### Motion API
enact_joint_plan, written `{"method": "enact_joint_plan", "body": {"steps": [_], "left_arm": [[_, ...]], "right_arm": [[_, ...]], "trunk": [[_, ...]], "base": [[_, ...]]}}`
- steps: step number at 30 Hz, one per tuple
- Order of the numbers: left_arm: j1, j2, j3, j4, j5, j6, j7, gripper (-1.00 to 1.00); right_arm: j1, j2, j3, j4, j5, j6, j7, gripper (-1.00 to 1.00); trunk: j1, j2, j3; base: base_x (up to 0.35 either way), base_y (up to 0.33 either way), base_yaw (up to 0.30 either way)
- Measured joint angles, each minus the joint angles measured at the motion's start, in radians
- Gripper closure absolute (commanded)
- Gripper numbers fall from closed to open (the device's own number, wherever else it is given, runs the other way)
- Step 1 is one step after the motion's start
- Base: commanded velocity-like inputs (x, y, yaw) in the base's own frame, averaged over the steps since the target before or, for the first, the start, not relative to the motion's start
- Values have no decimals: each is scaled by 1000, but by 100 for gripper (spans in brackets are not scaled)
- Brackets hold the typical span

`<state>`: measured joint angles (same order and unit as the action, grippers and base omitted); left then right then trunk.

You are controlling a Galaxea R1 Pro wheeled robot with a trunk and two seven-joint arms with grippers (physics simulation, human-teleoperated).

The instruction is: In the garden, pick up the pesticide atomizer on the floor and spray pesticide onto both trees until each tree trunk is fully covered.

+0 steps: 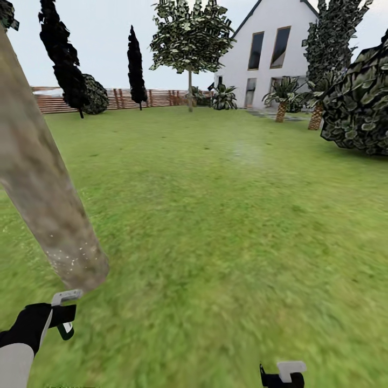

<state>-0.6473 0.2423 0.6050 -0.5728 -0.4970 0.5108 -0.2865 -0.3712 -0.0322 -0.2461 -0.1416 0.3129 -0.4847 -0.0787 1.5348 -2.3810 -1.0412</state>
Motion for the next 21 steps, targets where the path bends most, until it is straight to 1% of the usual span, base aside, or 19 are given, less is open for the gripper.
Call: {"method": "enact_joint_plan", "body": {"steps": [16,18,21], "left_arm": [[0,0,1,0,3,-1,-1,100],[-1,-6,0,1,14,-3,-2,100],[-12,-8,-6,-1,18,-5,-3,100]], "right_arm": [[0,0,1,0,0,0,0,-100],[0,0,1,0,0,0,0,-100],[0,0,1,0,0,0,0,-100]], "trunk": [[0,0,0],[0,0,0],[0,0,0]], "base": [[193,-234,277],[230,-205,277],[216,-187,277]]}}
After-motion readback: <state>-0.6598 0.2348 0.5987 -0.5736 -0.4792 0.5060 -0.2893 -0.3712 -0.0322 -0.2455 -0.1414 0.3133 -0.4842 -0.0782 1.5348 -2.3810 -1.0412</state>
